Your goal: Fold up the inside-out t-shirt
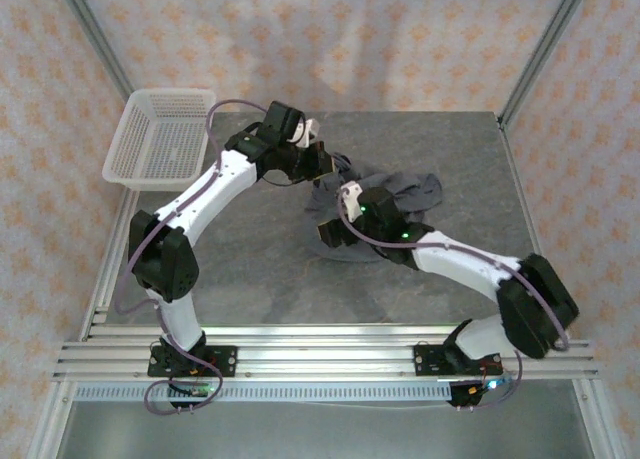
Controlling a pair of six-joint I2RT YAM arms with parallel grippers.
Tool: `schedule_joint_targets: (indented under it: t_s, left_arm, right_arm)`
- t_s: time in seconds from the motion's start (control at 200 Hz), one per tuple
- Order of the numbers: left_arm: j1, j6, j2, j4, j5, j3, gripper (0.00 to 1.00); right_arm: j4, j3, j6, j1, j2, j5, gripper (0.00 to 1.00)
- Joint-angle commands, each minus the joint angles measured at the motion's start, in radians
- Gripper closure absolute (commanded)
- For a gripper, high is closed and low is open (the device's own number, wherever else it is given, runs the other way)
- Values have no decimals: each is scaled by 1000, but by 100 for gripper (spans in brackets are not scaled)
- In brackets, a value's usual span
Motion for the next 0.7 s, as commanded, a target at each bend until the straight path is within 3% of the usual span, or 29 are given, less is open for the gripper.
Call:
schedule_joint_targets:
  t_s: [0.0, 0.045, 0.135, 0.175, 0.3, 0.445, 0.59, 0.69]
  left_arm:
    - [-6, -29, 1, -94, -3, 45, 100]
    - [-4, -26, 1, -112, -9, 57, 100]
    - [0, -6, 3, -153, -45, 82, 100]
    - [7, 6, 5, -175, -79, 95, 97]
    - [56, 43, 8, -197, -197, 122, 71]
    - [102, 93, -28, -138, -208, 136, 45]
    - [119, 206, -133, -92, -225, 62, 29]
    - [119, 307, -224, -14, -138, -79, 29]
  right_arm:
    - [144, 88, -61, -2, 69, 161, 24]
    - [138, 103, -71, -5, 78, 136, 36]
    - [90, 112, -75, -20, 45, 7, 87]
    - [59, 110, -73, -32, 13, -74, 99]
    - [-20, 83, -44, -78, -129, -291, 100]
    - [-19, 59, 13, -144, -241, -348, 100]
    - [118, 61, 156, -256, -242, -449, 100]
    - [183, 81, 233, -339, -228, -583, 100]
